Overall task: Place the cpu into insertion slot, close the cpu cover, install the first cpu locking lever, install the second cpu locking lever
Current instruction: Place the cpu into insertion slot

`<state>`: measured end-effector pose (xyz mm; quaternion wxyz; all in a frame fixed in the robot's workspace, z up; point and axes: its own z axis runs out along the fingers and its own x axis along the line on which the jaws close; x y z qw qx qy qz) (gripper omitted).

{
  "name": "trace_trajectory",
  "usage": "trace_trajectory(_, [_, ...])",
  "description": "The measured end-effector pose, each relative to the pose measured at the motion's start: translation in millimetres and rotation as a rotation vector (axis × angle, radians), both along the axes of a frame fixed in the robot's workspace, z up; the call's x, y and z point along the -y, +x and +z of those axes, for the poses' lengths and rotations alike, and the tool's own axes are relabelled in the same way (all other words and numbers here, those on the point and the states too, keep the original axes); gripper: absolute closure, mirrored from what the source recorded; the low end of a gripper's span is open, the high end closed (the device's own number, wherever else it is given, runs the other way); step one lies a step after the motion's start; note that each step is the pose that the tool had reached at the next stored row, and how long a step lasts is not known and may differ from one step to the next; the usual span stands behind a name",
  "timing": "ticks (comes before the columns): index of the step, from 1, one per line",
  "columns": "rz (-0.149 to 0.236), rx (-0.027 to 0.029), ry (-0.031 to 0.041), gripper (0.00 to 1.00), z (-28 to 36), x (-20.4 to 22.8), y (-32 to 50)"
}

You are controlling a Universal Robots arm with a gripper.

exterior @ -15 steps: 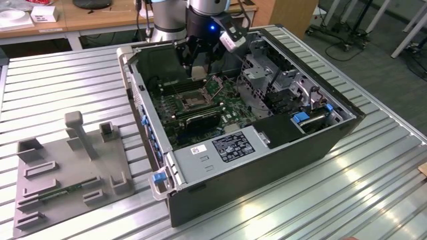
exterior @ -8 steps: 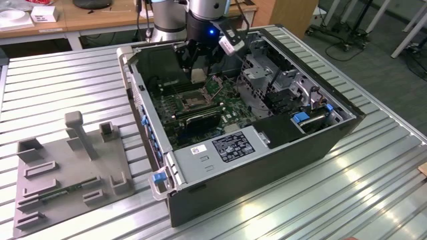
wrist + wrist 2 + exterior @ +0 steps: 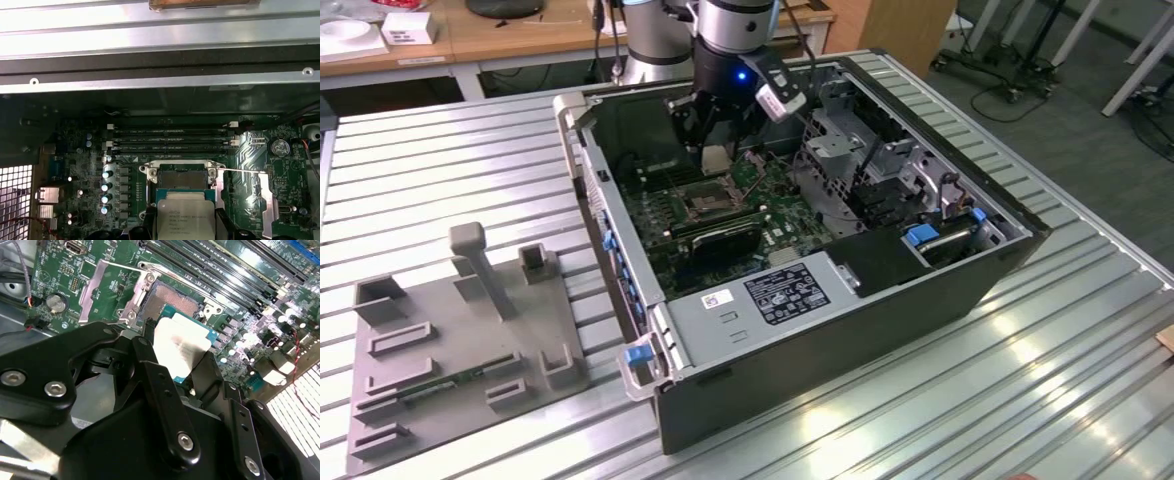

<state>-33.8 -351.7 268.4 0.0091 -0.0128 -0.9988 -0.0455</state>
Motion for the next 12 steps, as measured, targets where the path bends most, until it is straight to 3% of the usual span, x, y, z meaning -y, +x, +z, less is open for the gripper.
trace_trajectory(8, [0.000,0.0002,0.0011,0.46,-3.3,0.0,0.0])
trace_trajectory(12, [0.000,0.0000,0.0019,0.46,-9.8,0.0,0.0])
